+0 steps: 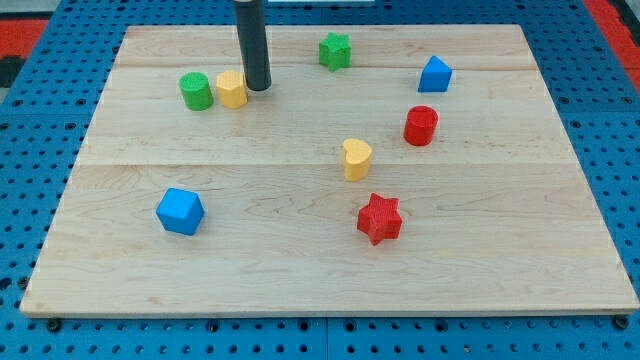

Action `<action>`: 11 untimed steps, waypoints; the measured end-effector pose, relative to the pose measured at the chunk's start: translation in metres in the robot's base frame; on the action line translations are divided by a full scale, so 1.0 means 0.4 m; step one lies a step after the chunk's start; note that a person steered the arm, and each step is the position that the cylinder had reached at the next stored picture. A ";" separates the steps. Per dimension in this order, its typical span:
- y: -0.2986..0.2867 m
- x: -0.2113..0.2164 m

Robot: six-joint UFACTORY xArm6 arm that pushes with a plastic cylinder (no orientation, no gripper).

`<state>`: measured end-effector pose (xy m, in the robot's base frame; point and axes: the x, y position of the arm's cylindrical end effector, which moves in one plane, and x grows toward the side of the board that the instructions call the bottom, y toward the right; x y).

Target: Move the green circle to the center

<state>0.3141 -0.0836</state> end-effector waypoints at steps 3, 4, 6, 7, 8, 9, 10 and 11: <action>-0.288 -0.124; -0.288 0.014; -0.312 0.077; -0.282 0.025; -0.228 0.024; -0.193 0.063; -0.131 0.183; -0.035 0.271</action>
<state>0.4225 -0.0975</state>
